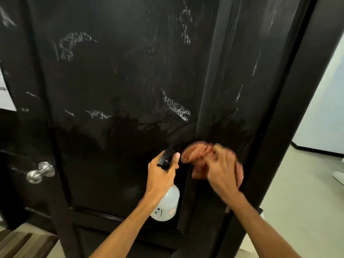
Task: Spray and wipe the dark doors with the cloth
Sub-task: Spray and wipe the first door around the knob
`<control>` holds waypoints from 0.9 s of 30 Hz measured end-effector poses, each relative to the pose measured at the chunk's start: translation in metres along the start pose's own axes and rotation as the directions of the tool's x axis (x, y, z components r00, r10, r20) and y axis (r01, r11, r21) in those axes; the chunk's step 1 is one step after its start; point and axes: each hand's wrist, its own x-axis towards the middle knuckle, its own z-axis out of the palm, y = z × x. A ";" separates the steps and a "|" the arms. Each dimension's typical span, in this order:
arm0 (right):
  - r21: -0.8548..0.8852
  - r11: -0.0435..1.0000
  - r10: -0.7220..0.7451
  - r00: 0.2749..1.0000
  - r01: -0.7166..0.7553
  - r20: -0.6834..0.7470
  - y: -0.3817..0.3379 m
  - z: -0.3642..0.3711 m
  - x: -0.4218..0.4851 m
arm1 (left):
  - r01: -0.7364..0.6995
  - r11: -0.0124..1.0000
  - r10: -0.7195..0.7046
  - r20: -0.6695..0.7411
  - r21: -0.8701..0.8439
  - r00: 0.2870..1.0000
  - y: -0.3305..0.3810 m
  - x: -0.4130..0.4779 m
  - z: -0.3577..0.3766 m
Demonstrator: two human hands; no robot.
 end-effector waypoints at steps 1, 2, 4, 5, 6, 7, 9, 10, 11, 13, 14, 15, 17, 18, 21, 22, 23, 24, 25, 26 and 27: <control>0.017 0.993 0.121 0.988 -0.120 -0.099 -0.001 -0.005 0.030 | -0.011 1.000 0.011 -0.001 0.008 1.000 0.001 0.003 -0.005; 0.049 0.970 0.245 0.951 -0.240 -0.187 -0.003 -0.010 0.058 | -0.021 1.000 0.021 -0.003 0.020 1.000 0.001 0.006 -0.010; 0.069 0.935 0.355 0.904 -0.349 -0.238 -0.017 -0.008 0.085 | -0.037 0.999 0.038 -0.016 0.026 0.999 -0.001 0.011 -0.019; 0.041 0.947 0.319 0.923 -0.318 -0.215 -0.028 -0.002 0.080 | -0.045 0.999 0.046 -0.024 0.027 0.999 -0.002 0.012 -0.022; 0.001 0.969 0.245 0.955 -0.248 -0.168 -0.041 0.009 0.066 | -0.052 0.998 0.053 -0.028 0.028 0.998 -0.003 0.013 -0.027; -0.021 0.988 0.153 0.982 -0.156 -0.112 -0.053 0.020 0.047 | -0.059 0.998 0.060 -0.026 0.033 0.998 -0.004 0.014 -0.033; -0.020 1.000 -0.001 1.000 0.001 0.013 -0.070 0.032 0.023 | -0.079 0.996 0.079 -0.014 0.051 0.997 -0.004 0.019 -0.048; -0.009 0.999 -0.042 0.999 0.042 0.021 -0.073 0.034 0.029 | -0.087 0.995 0.088 -0.013 0.055 0.996 -0.003 0.022 -0.056; -0.007 0.999 -0.049 0.999 0.049 -0.025 -0.078 0.032 0.046 | -0.096 0.994 0.097 -0.020 0.050 0.995 -0.003 0.026 -0.068; -0.003 0.997 0.071 0.986 -0.072 -0.149 -0.094 0.028 0.090 | -0.105 0.994 0.106 -0.041 0.034 0.994 -0.005 0.036 -0.093; 0.023 0.984 0.178 0.961 -0.177 -0.209 -0.101 0.029 0.106 | -0.104 0.994 0.105 -0.047 0.031 0.993 -0.006 0.038 -0.103; 0.048 0.964 0.266 0.929 -0.263 -0.257 -0.113 0.031 0.114 | -0.105 0.994 0.106 -0.053 0.029 0.993 -0.007 0.040 -0.112; 0.032 0.963 0.266 0.928 -0.267 -0.261 -0.146 0.056 0.105 | -0.119 0.992 0.122 -0.063 0.039 0.991 -0.012 0.050 -0.137; 0.000 0.982 0.183 0.960 -0.187 -0.211 -0.165 0.073 0.091 | -0.130 0.990 0.133 -0.068 0.053 0.989 -0.014 0.056 -0.151; -0.008 0.992 -0.130 0.990 0.130 -0.046 -0.202 0.098 0.077 | -0.143 0.986 0.151 -0.100 0.080 0.983 -0.017 0.077 -0.193; 0.002 0.989 -0.150 0.987 0.150 -0.057 -0.211 0.098 0.092 | -0.142 0.986 0.151 -0.110 0.083 0.982 -0.018 0.083 -0.208; 0.015 0.993 -0.112 0.989 0.114 -0.101 -0.219 0.096 0.114 | -0.142 0.986 0.152 -0.118 0.085 0.981 -0.019 0.088 -0.223; 0.024 0.999 -0.032 0.989 0.036 -0.141 -0.228 0.092 0.138 | -0.147 0.985 0.158 -0.124 0.094 0.980 -0.020 0.092 -0.237; 0.024 0.998 0.058 0.980 -0.054 -0.189 -0.235 0.089 0.161 | -0.152 0.982 0.166 -0.126 0.109 0.978 -0.021 0.095 -0.248; 0.032 0.990 0.144 0.963 -0.140 -0.227 -0.245 0.089 0.180 | -0.154 0.981 0.169 -0.126 0.120 0.978 -0.022 0.098 -0.261; 0.037 0.981 0.193 0.948 -0.190 -0.254 -0.258 0.093 0.190 | -0.153 0.981 0.168 -0.128 0.119 0.977 -0.023 0.101 -0.273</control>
